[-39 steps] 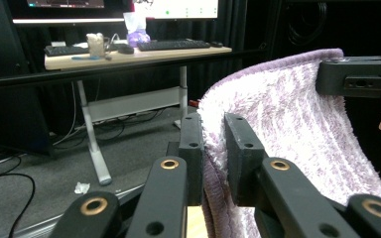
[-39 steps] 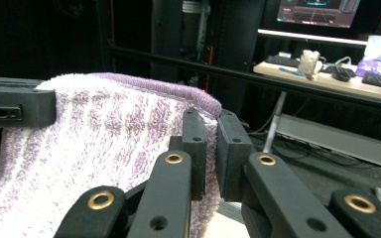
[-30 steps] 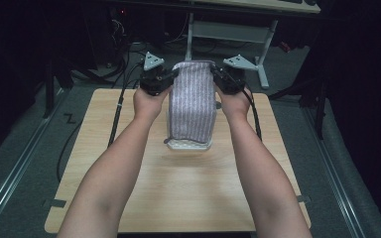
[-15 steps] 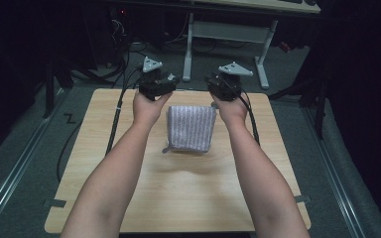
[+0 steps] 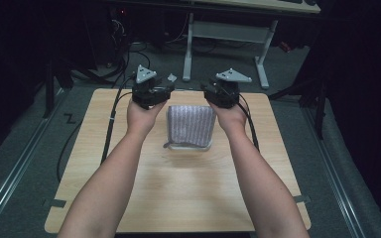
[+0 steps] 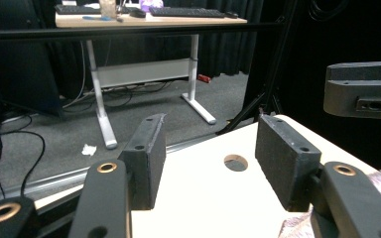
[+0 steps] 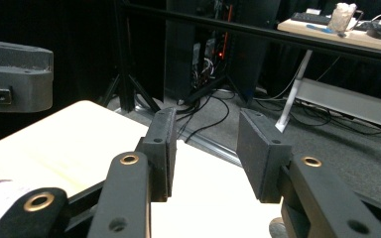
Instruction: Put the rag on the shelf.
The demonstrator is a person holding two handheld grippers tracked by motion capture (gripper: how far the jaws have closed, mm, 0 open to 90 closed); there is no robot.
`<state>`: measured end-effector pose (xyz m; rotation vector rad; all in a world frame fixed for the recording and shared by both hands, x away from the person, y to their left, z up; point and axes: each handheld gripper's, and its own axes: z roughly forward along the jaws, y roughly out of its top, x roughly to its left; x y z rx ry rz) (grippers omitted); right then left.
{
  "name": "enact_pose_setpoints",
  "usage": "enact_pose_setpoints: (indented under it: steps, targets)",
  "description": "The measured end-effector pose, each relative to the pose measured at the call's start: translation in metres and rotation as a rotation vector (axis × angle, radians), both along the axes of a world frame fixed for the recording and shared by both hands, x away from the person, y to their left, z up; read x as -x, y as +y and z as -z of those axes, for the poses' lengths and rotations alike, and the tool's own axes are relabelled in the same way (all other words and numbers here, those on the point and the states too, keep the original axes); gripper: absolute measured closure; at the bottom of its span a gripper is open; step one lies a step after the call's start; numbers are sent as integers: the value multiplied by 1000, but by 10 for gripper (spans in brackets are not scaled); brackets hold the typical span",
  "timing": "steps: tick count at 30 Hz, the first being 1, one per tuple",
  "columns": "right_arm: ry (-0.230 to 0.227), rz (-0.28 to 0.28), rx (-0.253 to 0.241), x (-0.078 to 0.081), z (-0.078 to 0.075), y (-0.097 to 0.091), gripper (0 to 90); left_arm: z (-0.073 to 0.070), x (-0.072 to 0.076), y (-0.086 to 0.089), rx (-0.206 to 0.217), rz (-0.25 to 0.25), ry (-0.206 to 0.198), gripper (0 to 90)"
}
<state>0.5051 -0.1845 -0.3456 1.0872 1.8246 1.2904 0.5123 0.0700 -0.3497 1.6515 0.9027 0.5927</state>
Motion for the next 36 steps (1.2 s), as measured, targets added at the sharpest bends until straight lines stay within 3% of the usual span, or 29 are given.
enact_pose_setpoints:
  steps: [4,8,11,13,16,18,24,27,29,34,36]
  targets:
    - [6,0,-13,8,2,-1,566,2,7,1,1,10,-3,457]
    - [6,8,-2,16,3,-4,528,4,14,3,37,25,-7,449]
    - [1,10,22,23,4,-6,520,3,19,3,19,33,-13,445]
    - [-2,6,12,28,4,-9,513,3,23,3,3,42,-14,440]
    - [-9,9,19,37,4,-15,504,3,32,5,-28,50,-45,447]
    - [-6,13,14,42,4,-19,498,5,35,8,-46,54,-34,442]
    - [-19,3,44,63,9,-28,480,14,50,24,-29,77,12,438]
    - [-31,-15,56,74,13,-30,460,20,61,30,-67,83,4,438]
    - [-31,-23,53,81,16,-32,452,25,67,35,-59,92,13,435]
    - [-13,-28,73,94,28,-36,432,41,78,41,-61,105,45,431]
    - [18,-32,89,97,34,-36,416,50,82,41,-71,119,74,422]
